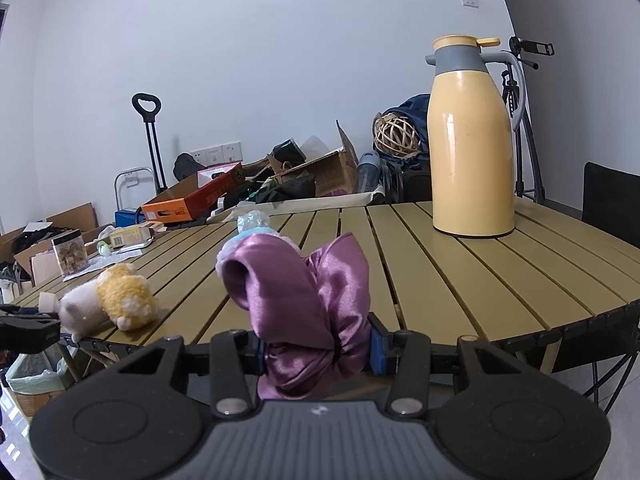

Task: Collect trash
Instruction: 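Lift the white stand with the left tool while the right tool carries the bow toward the bin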

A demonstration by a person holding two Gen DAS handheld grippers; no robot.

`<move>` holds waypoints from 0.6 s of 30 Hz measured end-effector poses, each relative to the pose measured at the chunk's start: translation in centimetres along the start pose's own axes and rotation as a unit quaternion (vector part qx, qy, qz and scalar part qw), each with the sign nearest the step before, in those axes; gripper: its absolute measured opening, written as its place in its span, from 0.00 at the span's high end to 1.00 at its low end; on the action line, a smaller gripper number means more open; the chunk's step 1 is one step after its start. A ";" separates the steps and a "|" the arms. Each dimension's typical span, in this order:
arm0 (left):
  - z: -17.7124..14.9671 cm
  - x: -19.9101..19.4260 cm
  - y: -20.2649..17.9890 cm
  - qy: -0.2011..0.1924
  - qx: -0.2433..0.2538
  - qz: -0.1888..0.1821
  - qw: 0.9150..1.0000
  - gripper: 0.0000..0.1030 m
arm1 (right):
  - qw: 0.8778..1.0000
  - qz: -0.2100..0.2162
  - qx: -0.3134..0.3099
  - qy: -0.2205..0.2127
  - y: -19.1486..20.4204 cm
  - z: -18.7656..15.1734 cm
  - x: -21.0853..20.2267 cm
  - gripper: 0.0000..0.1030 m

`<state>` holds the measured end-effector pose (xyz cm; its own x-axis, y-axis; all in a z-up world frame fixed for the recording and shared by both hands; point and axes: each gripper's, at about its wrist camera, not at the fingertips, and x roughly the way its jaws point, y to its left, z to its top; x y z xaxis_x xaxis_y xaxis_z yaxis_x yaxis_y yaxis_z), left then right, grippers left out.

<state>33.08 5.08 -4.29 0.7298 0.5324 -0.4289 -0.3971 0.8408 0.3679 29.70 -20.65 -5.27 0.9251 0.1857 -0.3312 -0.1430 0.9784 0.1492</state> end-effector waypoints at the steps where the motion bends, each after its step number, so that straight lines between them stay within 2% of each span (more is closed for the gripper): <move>1: -0.1 0.0 0.2 0.002 -0.003 -0.006 1.000 0.83 | 1.000 0.001 0.000 0.000 0.0 -0.1 -0.1 0.57; 11: -1.4 -2.1 2.4 0.013 -0.018 -0.029 0.999 0.83 | 1.000 0.008 0.002 0.011 0.0 -1.3 -1.8 0.57; 18: -3.5 -4.8 3.4 0.031 -0.019 -0.063 0.997 0.83 | 0.999 0.019 -0.006 0.033 1.0 -3.3 -3.7 0.57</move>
<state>26.26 5.69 -3.86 0.7396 0.4266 -0.5206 -0.3266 0.9038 0.2765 24.98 -20.09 -6.97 0.8940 0.2283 -0.3855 -0.1825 0.9714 0.1520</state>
